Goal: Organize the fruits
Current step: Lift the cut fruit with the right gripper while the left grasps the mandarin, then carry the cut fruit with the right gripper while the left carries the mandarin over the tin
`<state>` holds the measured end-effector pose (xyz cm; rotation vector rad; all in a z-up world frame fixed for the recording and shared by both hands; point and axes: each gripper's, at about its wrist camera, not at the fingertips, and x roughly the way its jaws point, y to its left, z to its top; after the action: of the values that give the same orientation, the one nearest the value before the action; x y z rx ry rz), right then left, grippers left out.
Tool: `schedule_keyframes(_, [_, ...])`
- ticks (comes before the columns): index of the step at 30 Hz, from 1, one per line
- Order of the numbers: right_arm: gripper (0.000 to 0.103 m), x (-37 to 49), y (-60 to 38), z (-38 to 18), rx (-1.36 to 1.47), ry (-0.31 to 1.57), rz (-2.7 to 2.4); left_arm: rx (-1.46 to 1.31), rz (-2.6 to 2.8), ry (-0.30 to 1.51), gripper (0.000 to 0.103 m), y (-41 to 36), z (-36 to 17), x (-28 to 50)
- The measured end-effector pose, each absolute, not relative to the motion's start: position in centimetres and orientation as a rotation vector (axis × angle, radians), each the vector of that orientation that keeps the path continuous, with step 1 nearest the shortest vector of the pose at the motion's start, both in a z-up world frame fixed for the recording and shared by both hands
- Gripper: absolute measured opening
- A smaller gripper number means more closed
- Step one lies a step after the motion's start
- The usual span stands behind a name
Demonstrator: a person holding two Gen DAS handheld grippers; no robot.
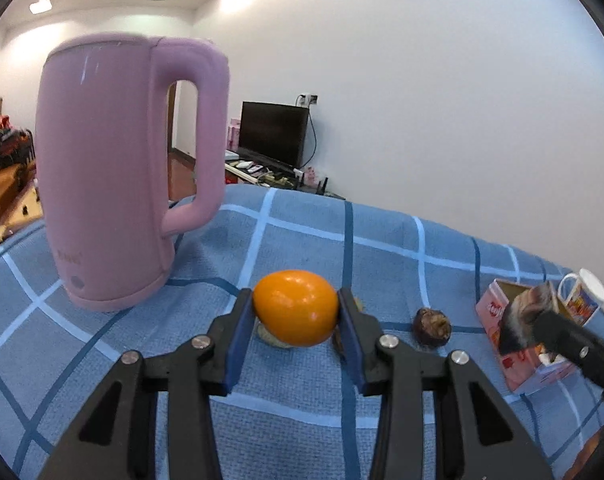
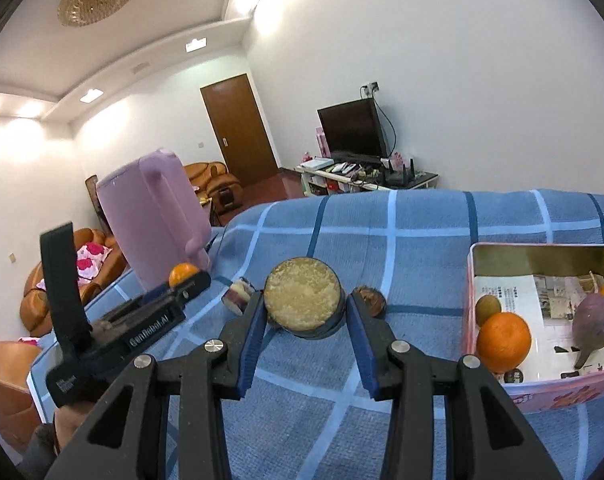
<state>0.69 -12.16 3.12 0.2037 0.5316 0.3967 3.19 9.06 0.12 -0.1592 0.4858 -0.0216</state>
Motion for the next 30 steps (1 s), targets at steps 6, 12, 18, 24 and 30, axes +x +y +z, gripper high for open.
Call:
schedule_keyframes(6, [0.043, 0.3, -12.5, 3.3, 0.186, 0.518, 0.379, -0.125, -0.013, 0.477, 0.043, 6.8, 0.2, 2.6])
schedule_keyframes(12, [0.043, -0.1, -13.2, 3.4, 0.159, 0.504, 0.357, -0.091, -0.009, 0.464, 0.043, 4.9, 0.3, 2.2])
schedule_keyframes(18, [0.043, -0.5, -15.0, 3.6, 0.153, 0.486, 0.327, -0.070, -0.033, 0.466, 0.043, 2.9, 0.3, 2.1])
schedule_keyframes(24, [0.043, -0.6, -16.8, 3.7, 0.162, 0.478, 0.305, -0.055, -0.063, 0.468, 0.043, 0.7, 0.4, 2.3])
schedule_keyframes(30, [0.043, -0.6, -18.1, 3.8, 0.165, 0.472, 0.284, -0.040, -0.089, 0.473, 0.043, -1.4, 0.5, 2.4])
